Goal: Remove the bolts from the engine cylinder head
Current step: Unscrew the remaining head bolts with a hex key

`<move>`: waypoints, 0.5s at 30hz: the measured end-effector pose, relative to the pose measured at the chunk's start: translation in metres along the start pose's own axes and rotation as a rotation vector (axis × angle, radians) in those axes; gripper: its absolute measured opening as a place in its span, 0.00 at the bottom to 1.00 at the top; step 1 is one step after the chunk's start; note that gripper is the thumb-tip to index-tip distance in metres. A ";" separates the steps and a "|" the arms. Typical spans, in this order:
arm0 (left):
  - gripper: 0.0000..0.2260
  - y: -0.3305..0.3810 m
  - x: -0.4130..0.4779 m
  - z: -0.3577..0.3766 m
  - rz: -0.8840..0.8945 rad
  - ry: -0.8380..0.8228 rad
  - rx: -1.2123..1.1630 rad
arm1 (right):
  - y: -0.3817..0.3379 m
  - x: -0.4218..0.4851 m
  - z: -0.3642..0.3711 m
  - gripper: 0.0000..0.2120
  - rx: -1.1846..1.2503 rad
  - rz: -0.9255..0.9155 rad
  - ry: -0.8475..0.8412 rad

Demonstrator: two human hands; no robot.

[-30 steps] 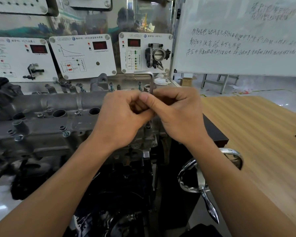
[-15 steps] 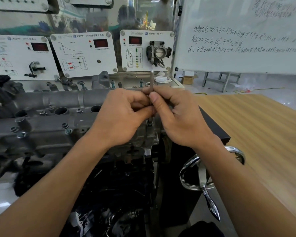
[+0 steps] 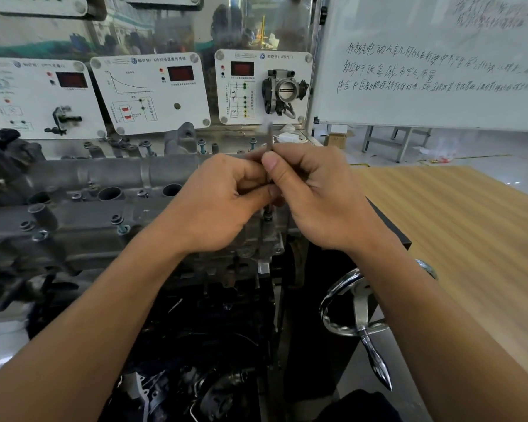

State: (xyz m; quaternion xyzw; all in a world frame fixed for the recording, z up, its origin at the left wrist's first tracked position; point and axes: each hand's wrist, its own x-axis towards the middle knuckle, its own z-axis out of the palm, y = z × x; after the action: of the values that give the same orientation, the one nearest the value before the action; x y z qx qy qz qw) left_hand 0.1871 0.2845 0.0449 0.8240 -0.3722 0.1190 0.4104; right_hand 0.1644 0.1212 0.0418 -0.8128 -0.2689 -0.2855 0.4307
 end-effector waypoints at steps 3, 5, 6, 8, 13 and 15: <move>0.03 0.002 0.000 0.010 -0.030 0.166 -0.053 | -0.002 0.000 0.001 0.09 0.057 0.007 0.042; 0.05 0.001 0.001 0.016 -0.053 0.263 0.010 | -0.001 0.002 0.002 0.06 0.121 0.023 0.129; 0.07 0.001 0.001 0.017 -0.069 0.282 0.033 | 0.000 0.003 0.002 0.05 0.131 0.023 0.164; 0.06 0.000 0.001 0.013 -0.068 0.211 0.010 | 0.000 0.004 0.003 0.03 0.144 0.014 0.190; 0.05 0.002 0.000 0.000 0.025 0.028 0.039 | 0.001 0.004 0.002 0.08 0.075 0.026 0.154; 0.04 0.005 -0.001 0.006 0.008 0.143 0.021 | -0.001 0.005 0.002 0.08 0.092 0.023 0.164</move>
State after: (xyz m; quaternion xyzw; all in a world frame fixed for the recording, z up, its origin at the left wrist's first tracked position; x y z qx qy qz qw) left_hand 0.1825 0.2787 0.0437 0.8161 -0.3440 0.1834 0.4266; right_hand 0.1678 0.1239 0.0447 -0.7693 -0.2360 -0.3333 0.4913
